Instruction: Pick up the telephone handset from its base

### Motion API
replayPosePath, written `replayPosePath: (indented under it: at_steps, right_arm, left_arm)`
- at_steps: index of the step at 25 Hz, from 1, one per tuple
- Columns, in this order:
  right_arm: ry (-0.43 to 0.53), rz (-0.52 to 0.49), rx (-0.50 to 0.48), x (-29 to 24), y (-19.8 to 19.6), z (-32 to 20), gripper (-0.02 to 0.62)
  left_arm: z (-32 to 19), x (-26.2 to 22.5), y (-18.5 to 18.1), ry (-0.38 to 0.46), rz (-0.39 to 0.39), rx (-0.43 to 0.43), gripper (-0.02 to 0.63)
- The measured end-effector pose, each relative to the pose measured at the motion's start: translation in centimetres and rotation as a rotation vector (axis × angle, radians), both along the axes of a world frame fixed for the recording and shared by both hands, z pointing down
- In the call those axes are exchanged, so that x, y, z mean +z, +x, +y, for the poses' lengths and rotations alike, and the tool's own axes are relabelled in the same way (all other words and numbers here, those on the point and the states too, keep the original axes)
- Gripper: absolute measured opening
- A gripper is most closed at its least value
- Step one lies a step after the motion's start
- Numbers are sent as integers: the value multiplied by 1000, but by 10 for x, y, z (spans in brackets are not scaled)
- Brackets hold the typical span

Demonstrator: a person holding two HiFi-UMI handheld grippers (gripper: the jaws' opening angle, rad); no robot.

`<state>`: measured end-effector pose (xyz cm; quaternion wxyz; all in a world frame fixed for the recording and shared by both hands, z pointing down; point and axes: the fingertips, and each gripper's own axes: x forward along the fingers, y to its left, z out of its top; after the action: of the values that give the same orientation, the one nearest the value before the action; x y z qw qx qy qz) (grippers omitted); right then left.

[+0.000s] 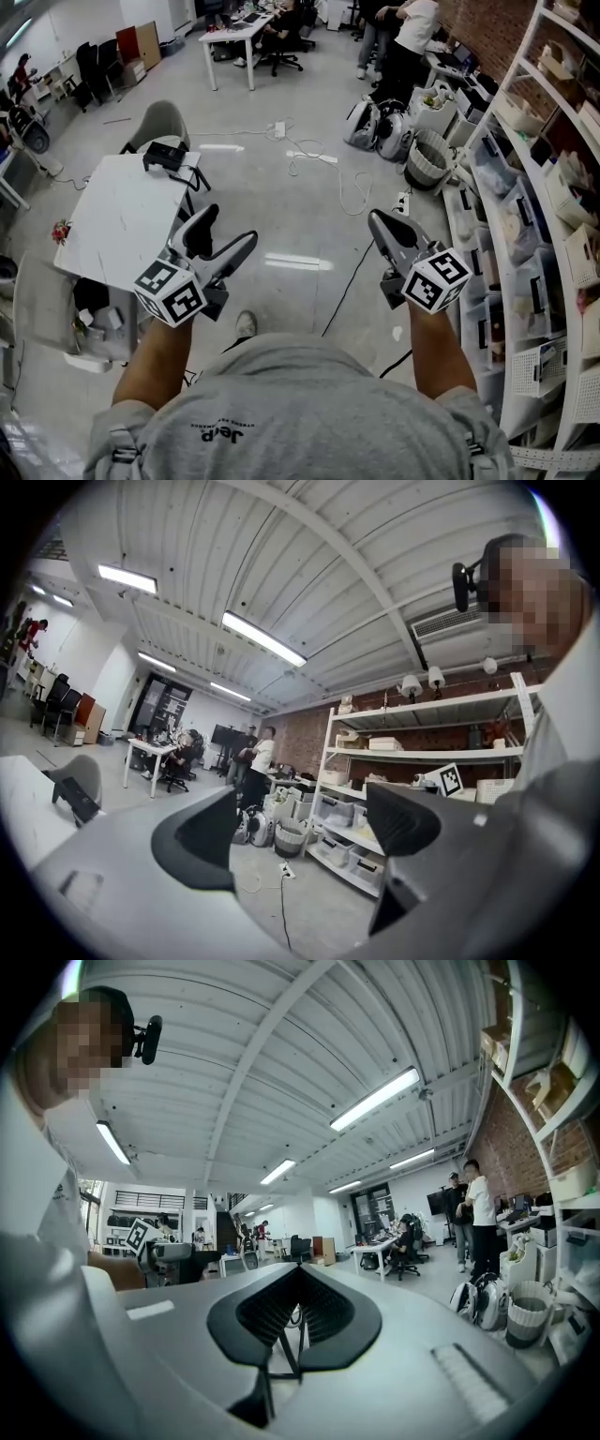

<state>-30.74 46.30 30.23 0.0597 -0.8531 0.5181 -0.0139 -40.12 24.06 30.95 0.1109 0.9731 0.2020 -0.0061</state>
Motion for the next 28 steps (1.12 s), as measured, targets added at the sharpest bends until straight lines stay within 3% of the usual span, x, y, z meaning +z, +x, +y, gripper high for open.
replayPosePath:
  at_steps: [6, 17, 22, 28]
  right_arm:
    - [-32, -7, 36, 13, 46, -46, 5]
    - [-28, 27, 138, -4, 187, -216, 5]
    - [-15, 21, 165, -8, 248, -284, 5]
    - [-15, 3, 158, -1, 307, -324, 5]
  left_arm:
    - [-49, 17, 55, -29, -5, 36, 462]
    - [-211, 14, 225, -9, 18, 174, 462]
    - [-284, 11, 282, -12, 12, 183, 461]
    - [-327, 21, 335, -28, -9, 172, 462]
